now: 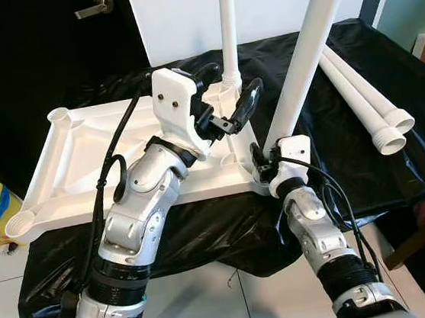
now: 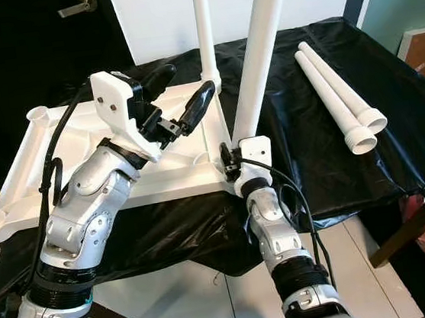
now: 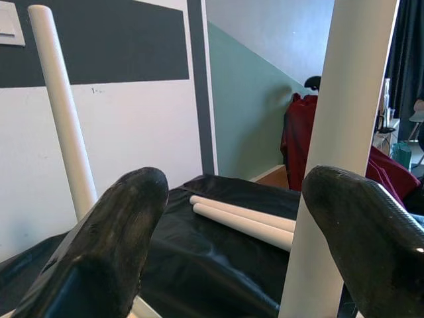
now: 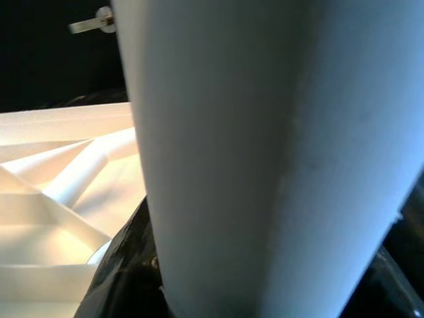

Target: Building children table

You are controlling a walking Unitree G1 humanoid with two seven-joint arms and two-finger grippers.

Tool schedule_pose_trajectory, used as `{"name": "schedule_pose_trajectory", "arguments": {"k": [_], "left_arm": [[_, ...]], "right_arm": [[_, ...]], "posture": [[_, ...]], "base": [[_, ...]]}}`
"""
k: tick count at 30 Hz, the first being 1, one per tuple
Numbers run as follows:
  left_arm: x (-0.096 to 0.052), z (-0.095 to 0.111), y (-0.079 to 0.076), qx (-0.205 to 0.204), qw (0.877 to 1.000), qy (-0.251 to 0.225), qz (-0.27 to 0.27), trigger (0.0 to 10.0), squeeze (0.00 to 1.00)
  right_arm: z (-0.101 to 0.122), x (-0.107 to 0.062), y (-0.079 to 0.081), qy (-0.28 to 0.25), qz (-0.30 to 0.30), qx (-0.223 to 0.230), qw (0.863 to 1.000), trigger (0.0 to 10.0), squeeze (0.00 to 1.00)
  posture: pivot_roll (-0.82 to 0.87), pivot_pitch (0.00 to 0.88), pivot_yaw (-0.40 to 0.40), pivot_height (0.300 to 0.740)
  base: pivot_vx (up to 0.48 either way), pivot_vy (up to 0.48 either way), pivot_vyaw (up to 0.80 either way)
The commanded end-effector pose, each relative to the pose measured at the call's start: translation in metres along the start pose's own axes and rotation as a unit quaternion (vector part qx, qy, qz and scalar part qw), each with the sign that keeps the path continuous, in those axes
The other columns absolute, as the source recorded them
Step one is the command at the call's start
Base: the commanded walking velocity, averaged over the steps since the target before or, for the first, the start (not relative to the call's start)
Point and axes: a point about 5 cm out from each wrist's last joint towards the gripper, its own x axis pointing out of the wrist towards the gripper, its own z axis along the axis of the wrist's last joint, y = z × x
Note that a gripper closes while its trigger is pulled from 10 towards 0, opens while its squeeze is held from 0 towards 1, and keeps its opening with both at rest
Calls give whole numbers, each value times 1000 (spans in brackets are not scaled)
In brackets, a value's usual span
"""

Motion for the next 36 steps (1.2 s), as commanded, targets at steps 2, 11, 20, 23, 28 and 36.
{"name": "schedule_pose_trajectory", "arguments": {"k": [2, 11, 20, 23, 28, 36], "left_arm": [[-2, 2, -5, 5, 999, -1, -34, 10000, 0], [-1, 2, -6, 5, 999, -3, -36, 10000, 0], [0, 2, -7, 6, 999, -4, -39, 10000, 0], [0, 2, -7, 6, 999, -5, -40, 10000, 0], [-1, 2, -8, 6, 999, -5, -40, 10000, 0], [0, -1, -9, 6, 999, 1, -45, 10000, 0]], "right_arm": [[-28, -10, -1, 80, -38, 2, 996, 10000, 0], [-23, -6, -8, 100, -95, -30, 990, 10000, 0], [-23, -3, -11, 103, -126, -77, 984, 10000, 0], [-24, -3, -12, 100, -123, -107, 982, 10000, 0], [-26, -3, -16, 103, -132, -132, 977, 10000, 0], [-15, -3, -17, 75, -153, -126, 977, 10000, 0]], "posture": [[-68, 49, 43, 740], [-70, 37, 39, 740], [-69, 22, 35, 740], [-69, 19, 36, 740], [-69, 14, 35, 740], [-71, 5, 36, 740]], "base": [[0, 0, 0], [0, 0, 0], [0, 0, 0], [0, 0, 0], [0, 0, 0], [0, 0, 0]]}}
